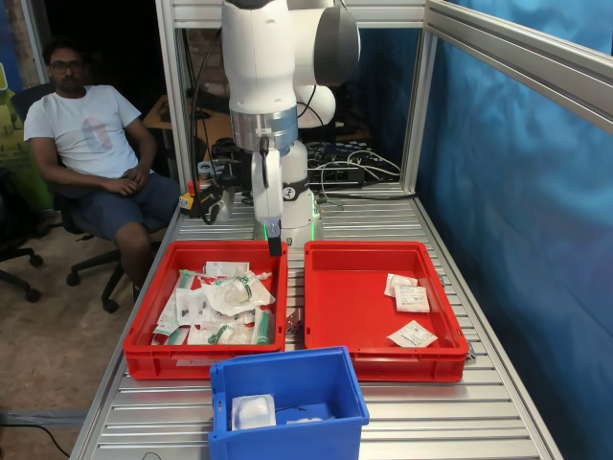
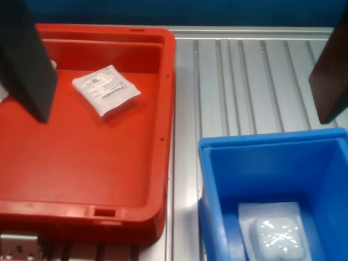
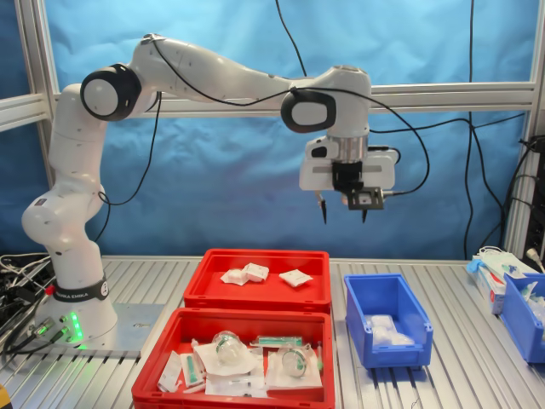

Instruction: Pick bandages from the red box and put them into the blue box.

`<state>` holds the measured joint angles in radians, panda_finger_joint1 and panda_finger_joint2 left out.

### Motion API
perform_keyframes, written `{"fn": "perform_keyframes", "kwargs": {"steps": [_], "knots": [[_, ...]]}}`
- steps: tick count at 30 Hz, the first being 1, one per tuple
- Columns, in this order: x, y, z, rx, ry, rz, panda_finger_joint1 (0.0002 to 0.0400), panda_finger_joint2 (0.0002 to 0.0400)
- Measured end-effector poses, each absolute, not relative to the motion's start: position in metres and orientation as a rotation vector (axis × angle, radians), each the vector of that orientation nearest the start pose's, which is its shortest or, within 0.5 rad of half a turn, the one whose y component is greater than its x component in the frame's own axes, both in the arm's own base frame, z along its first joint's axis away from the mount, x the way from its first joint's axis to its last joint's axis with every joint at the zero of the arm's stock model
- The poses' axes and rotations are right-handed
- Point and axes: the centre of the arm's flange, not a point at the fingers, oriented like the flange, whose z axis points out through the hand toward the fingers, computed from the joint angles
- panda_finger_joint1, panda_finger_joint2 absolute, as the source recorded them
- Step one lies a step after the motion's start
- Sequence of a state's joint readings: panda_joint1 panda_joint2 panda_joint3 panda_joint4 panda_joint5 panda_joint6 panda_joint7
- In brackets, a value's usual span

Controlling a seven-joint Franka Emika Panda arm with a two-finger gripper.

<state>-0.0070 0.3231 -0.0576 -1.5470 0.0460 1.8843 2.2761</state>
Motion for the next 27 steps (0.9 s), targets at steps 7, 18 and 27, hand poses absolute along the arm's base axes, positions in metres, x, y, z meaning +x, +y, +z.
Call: {"fn": "perform_keyframes", "kwargs": {"steps": [7, 18, 27], "knots": [[0.651, -0.032, 0.442, -1.209, 2.923, 0.062, 0.0400, 0.0400], [0.637, -0.008, 0.407, -1.234, 2.998, 0.088, 0.0400, 0.0400], [0.631, 0.017, 0.392, -1.246, 3.019, 0.069, 0.0400, 0.0400]]}}
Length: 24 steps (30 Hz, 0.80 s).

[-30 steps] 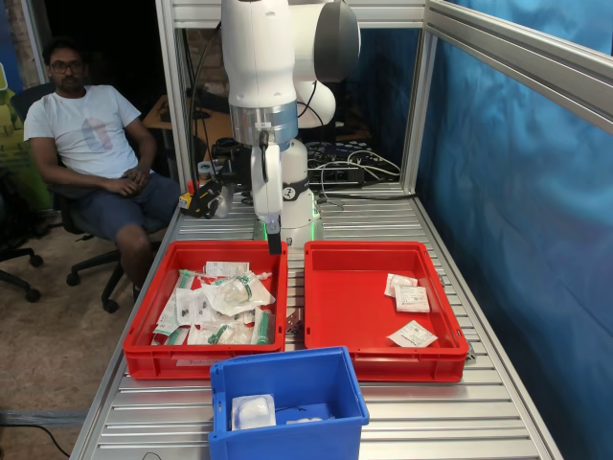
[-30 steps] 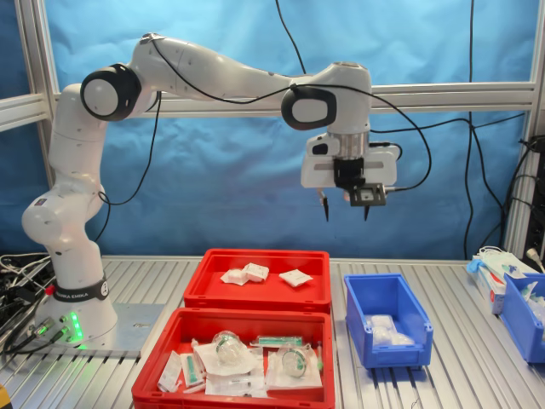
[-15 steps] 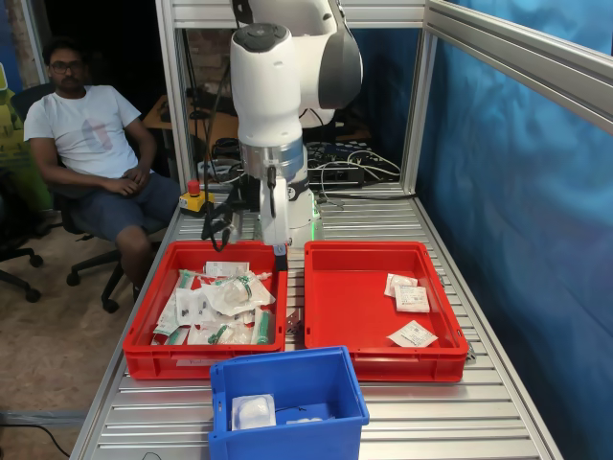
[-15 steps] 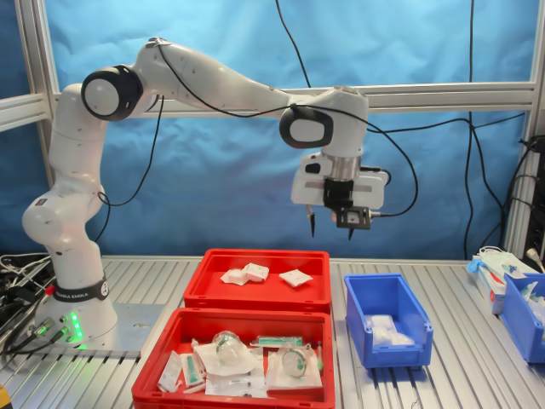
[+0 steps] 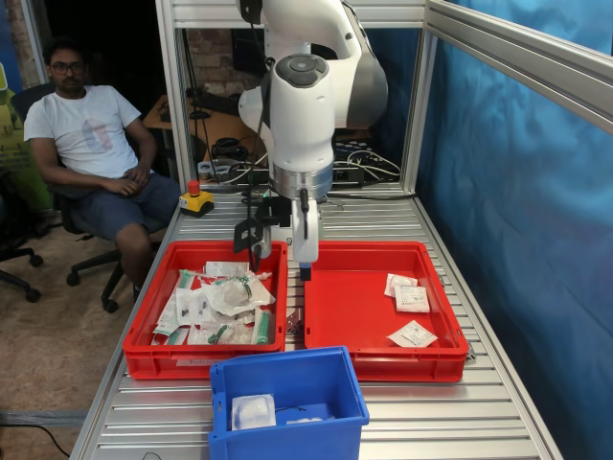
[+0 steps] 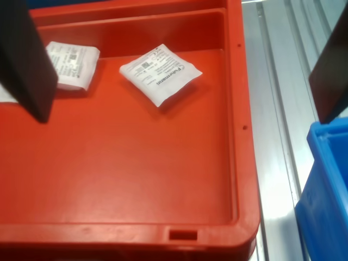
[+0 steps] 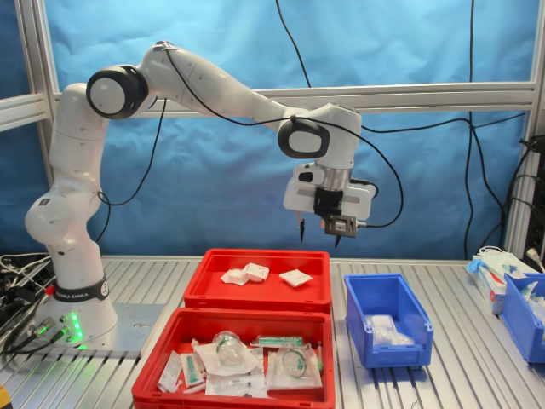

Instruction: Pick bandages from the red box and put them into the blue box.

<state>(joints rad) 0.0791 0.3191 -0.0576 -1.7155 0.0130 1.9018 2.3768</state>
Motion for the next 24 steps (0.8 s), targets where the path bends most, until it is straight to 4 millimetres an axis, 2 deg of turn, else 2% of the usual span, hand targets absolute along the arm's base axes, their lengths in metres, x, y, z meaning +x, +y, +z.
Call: {"fn": "perform_keyframes", "kwargs": {"steps": [5, 12, 24], "knots": [[0.628, 0.042, 0.383, -1.247, 2.995, -0.006, 0.0400, 0.0400], [0.621, 0.066, 0.372, -1.262, 2.964, -0.064, 0.0400, 0.0400], [0.591, 0.102, 0.349, -1.315, 2.932, -0.085, 0.0400, 0.0400]]}}
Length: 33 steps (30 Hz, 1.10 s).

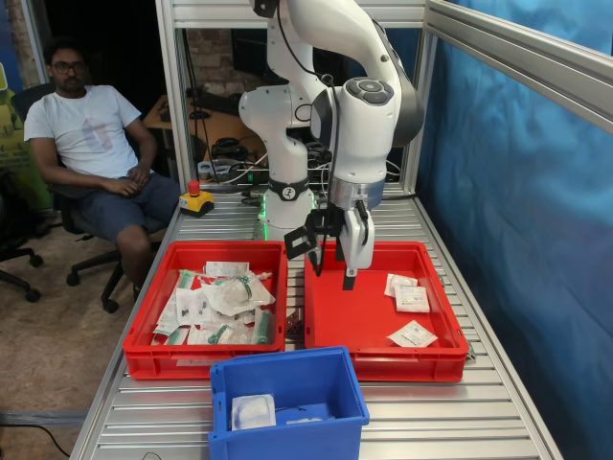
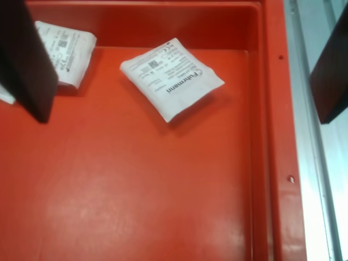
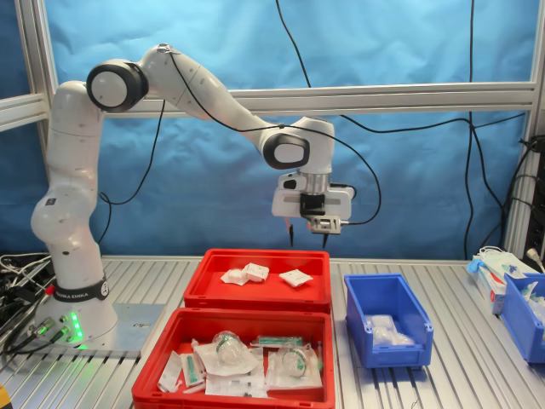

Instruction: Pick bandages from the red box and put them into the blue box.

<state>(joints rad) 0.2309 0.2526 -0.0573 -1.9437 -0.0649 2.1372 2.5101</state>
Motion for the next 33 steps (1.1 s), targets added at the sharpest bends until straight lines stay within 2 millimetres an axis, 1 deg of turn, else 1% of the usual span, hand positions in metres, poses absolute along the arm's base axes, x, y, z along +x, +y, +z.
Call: {"fn": "perform_keyframes", "kwargs": {"steps": [8, 12, 14, 16, 23, 24, 28, 33], "knots": [[0.575, 0.124, 0.338, -1.344, 2.895, -0.091, 0.0400, 0.0400], [0.566, 0.137, 0.330, -1.367, 2.867, -0.094, 0.0400, 0.0400], [0.558, 0.148, 0.322, -1.393, 2.847, -0.095, 0.0400, 0.0400], [0.554, 0.154, 0.318, -1.409, 2.840, -0.094, 0.0400, 0.0400], [0.543, 0.174, 0.309, -1.466, 2.810, -0.095, 0.0400, 0.0400], [0.540, 0.180, 0.308, -1.479, 2.796, -0.096, 0.0400, 0.0400], [0.539, 0.193, 0.307, -1.497, 2.744, -0.102, 0.0400, 0.0400], [0.542, 0.206, 0.303, -1.495, 2.672, -0.111, 0.0400, 0.0400]]}}
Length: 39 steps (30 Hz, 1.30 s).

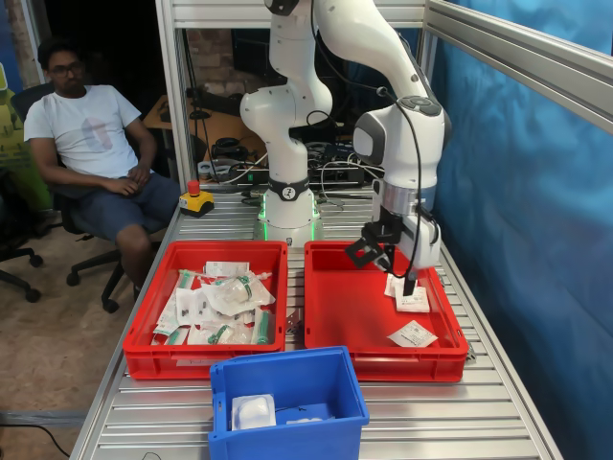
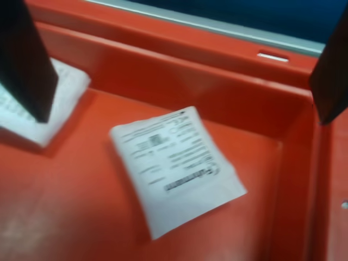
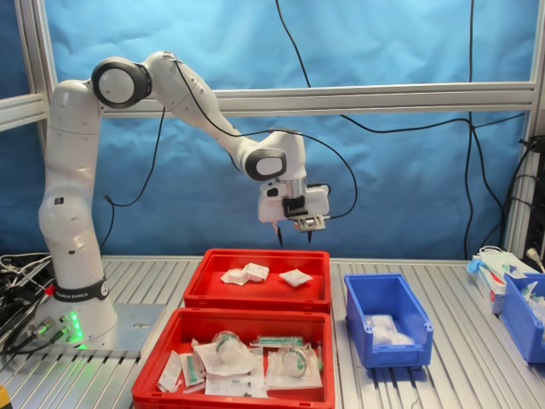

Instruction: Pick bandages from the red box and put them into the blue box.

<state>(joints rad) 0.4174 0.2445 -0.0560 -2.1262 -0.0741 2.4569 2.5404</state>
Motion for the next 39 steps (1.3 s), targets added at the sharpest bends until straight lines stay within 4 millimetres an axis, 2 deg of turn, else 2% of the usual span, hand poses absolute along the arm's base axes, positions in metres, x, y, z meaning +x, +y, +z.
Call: {"fn": "perform_keyframes", "kwargs": {"steps": [4, 12, 18, 22, 31, 39], "knots": [[0.544, 0.209, 0.297, -1.495, 2.651, -0.114, 0.0400, 0.0400], [0.545, 0.214, 0.267, -1.514, 2.651, -0.114, 0.0400, 0.0400], [0.547, 0.219, 0.237, -1.546, 2.666, -0.113, 0.0400, 0.0400], [0.551, 0.223, 0.226, -1.567, 2.660, -0.114, 0.0400, 0.0400], [0.560, 0.236, 0.216, -1.601, 2.633, -0.119, 0.0400, 0.0400], [0.558, 0.253, 0.210, -1.684, 2.582, -0.120, 0.0400, 0.0400]]}}
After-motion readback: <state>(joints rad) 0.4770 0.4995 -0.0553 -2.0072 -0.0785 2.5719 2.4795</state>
